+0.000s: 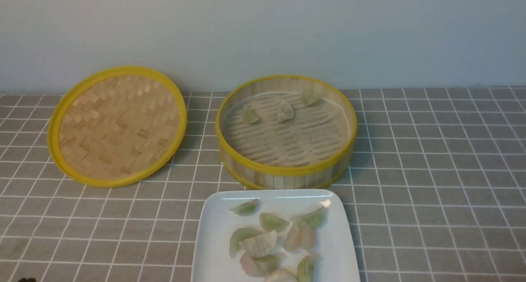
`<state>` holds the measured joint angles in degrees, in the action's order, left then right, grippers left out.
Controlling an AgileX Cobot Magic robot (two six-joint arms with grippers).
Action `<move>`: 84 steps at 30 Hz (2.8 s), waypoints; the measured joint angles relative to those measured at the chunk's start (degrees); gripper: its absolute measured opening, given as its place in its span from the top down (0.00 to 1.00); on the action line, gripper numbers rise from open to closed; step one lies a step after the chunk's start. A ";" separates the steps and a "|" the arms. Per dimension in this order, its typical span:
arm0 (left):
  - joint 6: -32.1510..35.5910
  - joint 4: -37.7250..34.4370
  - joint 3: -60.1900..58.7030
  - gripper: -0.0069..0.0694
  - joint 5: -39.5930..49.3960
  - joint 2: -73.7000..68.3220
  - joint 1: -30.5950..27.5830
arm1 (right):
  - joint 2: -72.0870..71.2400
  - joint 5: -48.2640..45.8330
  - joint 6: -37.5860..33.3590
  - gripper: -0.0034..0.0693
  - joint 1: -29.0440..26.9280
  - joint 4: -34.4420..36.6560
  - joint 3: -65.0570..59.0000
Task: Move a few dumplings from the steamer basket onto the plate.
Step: Use the left arm to grab a dumpling from the steamer
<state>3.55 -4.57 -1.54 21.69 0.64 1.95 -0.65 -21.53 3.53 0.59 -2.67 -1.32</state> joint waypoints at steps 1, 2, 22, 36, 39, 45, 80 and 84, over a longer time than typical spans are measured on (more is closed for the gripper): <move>0.00 0.00 0.00 0.92 0.00 0.00 0.00 | 0.00 0.00 0.00 0.97 0.00 0.00 0.00; 0.00 0.00 0.00 0.92 0.00 0.00 0.00 | 0.00 0.00 0.00 0.97 0.00 0.00 0.00; 0.00 0.00 0.00 0.92 0.00 0.00 0.00 | 0.00 0.00 0.00 0.97 0.00 0.00 0.00; 0.00 0.00 0.00 0.92 0.00 0.00 0.00 | 0.00 0.00 0.00 0.97 0.00 0.00 0.00; 0.00 0.00 0.00 0.92 0.00 0.00 0.00 | 0.00 0.00 0.00 0.97 0.00 0.00 0.00; 0.00 0.00 0.00 0.92 0.00 0.00 0.00 | 0.00 0.00 0.00 0.97 0.00 0.00 0.00; -4.83 -17.18 -0.07 0.92 -7.68 0.00 0.00 | 0.00 15.67 16.53 0.97 0.00 46.91 -0.25; -5.03 -27.30 -0.07 0.92 -14.39 0.00 0.00 | 0.00 15.94 16.53 0.97 0.00 46.96 -0.25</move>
<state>-1.48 -31.87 -1.60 7.30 0.64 1.95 -0.65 -5.59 20.06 0.59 44.29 -1.57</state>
